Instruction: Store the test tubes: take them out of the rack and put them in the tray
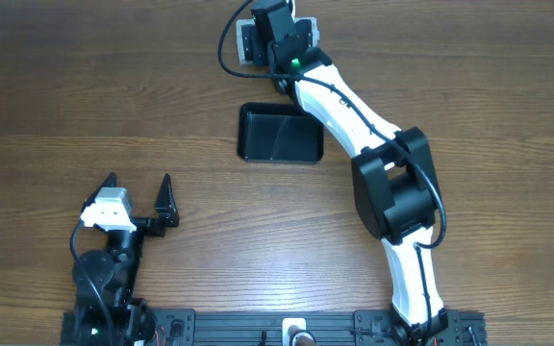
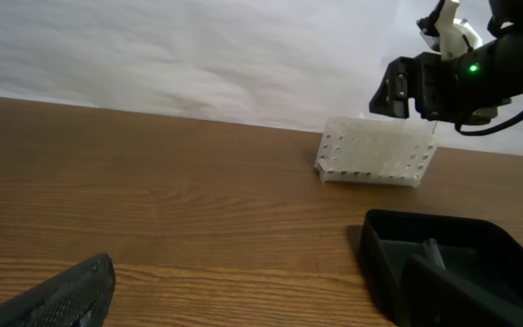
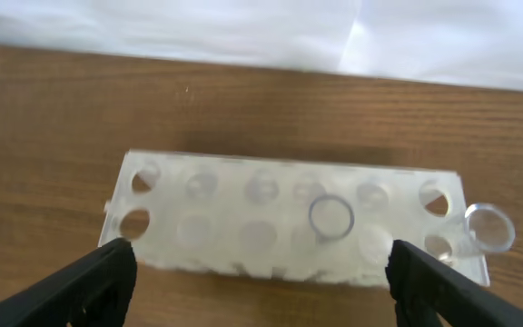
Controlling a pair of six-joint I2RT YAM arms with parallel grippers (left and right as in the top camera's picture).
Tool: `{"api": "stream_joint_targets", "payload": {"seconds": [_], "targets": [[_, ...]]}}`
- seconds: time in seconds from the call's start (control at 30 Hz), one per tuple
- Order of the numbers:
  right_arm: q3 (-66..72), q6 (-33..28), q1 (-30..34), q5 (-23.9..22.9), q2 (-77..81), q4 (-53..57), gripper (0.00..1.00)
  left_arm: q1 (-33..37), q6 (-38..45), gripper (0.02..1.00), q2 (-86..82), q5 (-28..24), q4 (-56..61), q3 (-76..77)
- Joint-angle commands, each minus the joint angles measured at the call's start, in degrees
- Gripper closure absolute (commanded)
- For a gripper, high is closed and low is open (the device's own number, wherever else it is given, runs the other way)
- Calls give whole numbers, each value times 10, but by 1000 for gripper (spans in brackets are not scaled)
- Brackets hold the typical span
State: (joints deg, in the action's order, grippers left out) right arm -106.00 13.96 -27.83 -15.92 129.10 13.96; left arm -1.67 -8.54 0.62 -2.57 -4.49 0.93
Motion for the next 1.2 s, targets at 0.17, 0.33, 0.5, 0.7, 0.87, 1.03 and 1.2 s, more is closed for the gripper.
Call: {"api": "stream_joint_targets", "payload": {"seconds": [0.17, 0.33, 0.5, 0.7, 0.87, 1.03, 1.2], "targets": [[-19, 8, 9, -27, 31, -50, 156, 4, 9, 20, -5, 7, 2, -6], [-19, 8, 17, -35, 44, -66, 178, 4, 9, 18, -5, 7, 2, -6], [-19, 8, 21, -35, 54, -75, 215, 4, 9, 20, -5, 7, 2, -6], [-19, 8, 21, -35, 56, -80, 389, 4, 9, 18, -5, 7, 2, -6], [-19, 8, 21, -35, 56, -80, 570, 4, 9, 20, -5, 7, 2, -6], [-19, 8, 20, -35, 56, -81, 713, 4, 9, 18, -5, 7, 2, -6], [-19, 8, 20, -35, 56, -83, 801, 4, 9, 18, -5, 7, 2, -6]]}}
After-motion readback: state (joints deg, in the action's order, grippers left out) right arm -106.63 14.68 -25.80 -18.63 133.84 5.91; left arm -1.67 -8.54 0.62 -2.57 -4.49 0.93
